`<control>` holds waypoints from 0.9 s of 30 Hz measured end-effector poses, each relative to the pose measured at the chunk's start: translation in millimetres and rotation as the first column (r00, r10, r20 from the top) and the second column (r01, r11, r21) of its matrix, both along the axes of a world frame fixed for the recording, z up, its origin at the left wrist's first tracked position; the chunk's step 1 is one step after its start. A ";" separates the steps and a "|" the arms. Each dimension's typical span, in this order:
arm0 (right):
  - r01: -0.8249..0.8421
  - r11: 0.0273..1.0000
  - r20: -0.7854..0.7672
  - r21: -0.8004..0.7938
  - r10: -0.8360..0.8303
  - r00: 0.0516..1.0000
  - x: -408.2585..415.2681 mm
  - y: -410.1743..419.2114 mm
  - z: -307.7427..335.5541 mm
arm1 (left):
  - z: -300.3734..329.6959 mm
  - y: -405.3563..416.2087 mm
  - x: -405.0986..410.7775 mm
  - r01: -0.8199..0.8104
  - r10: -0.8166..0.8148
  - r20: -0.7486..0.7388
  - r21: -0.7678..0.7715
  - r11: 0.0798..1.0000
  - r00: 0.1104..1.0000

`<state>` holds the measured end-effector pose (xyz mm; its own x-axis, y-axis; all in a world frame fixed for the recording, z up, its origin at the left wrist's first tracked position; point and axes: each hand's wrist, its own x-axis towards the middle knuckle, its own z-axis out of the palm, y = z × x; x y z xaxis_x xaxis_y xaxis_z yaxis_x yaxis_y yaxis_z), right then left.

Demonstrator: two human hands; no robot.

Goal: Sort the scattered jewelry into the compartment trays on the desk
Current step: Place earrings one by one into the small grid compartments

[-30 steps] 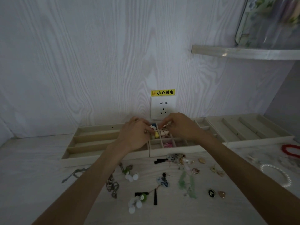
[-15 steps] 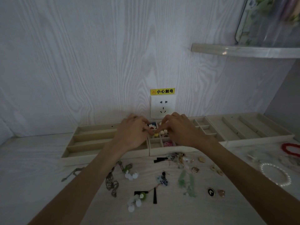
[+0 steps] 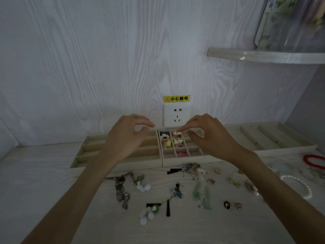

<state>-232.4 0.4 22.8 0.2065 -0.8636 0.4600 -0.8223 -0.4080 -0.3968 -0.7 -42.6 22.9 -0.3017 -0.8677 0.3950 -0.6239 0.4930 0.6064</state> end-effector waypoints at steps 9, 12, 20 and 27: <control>0.094 0.981 -0.311 0.168 -0.038 0.950 30.1 -4.6 -16.8 | -25.2 2.0 -3.2 -0.012 0.000 0.297 0.039 0.999 0.955; 0.136 0.980 -0.403 0.142 -0.068 0.913 38.9 -13.7 -19.2 | -22.4 -5.8 -23.0 -0.006 0.005 0.462 0.000 1.000 0.887; 0.168 0.979 -0.451 0.119 -0.098 0.887 33.2 -28.7 -22.3 | -27.4 -16.2 -42.4 -0.038 0.071 0.523 -0.073 0.997 0.849; 0.180 0.948 -0.169 0.262 -0.139 0.976 29.4 -42.6 -26.8 | -30.1 -17.6 -43.9 -0.013 0.029 0.500 -0.034 0.999 0.866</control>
